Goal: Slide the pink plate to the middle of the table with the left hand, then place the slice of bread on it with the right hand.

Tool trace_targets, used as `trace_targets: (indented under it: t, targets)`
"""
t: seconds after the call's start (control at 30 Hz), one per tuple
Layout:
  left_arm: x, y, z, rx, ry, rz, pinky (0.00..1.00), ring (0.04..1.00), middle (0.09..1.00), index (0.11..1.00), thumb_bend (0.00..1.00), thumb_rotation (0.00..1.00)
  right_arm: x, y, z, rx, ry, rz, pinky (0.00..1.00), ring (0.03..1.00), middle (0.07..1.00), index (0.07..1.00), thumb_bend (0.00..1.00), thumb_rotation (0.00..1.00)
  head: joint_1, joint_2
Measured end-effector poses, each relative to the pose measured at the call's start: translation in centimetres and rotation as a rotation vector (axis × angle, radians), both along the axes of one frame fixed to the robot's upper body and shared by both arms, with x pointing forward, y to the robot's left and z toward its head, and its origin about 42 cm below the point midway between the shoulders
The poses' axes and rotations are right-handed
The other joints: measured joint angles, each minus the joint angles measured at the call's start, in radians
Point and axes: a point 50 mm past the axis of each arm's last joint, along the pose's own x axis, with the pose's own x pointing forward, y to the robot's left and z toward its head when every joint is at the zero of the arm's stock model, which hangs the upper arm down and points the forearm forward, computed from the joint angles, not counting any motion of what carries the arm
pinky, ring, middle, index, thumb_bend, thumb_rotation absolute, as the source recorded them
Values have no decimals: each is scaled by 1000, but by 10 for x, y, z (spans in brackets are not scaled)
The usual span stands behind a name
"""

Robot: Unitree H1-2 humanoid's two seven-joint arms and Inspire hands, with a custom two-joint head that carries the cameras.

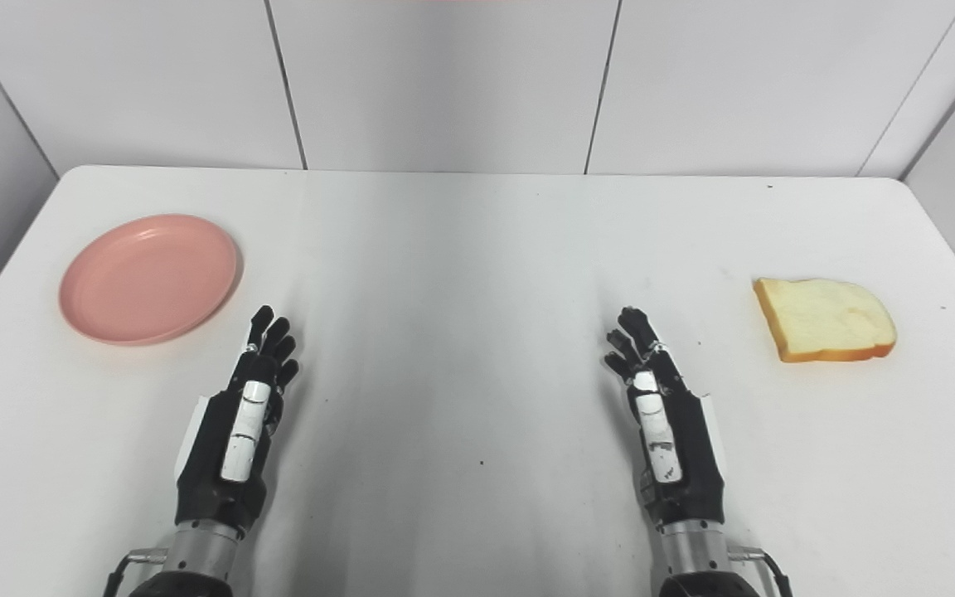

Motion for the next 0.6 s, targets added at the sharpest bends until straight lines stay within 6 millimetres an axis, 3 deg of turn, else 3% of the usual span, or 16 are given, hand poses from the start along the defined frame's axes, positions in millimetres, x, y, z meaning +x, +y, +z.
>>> trace_targets:
  t: [0.3, 0.37, 0.43, 0.6]
  targets:
    - [1, -13, -13, 12, 27, -32, 1000, 1000, 1000, 1000, 652, 901, 4, -5, -3, 27, -13, 16, 922, 909, 934, 895, 828, 857, 88, -60]
    - [1, -17, -15, 23, 22, -32, 1000, 1000, 1000, 1000, 634, 910, 4, -7, -4, 39, -35, 24, 933, 916, 939, 899, 817, 855, 109, -78]
    - [1, -20, -17, 26, 14, -29, 1000, 1000, 1000, 1000, 621, 914, 5, -8, -4, 50, -48, 30, 938, 918, 941, 902, 810, 855, 162, -121]
    - [2, -28, -26, 41, 4, -22, 1000, 1000, 1000, 1000, 602, 920, 9, -12, -6, 75, -86, 43, 940, 928, 950, 914, 810, 858, 206, -158]
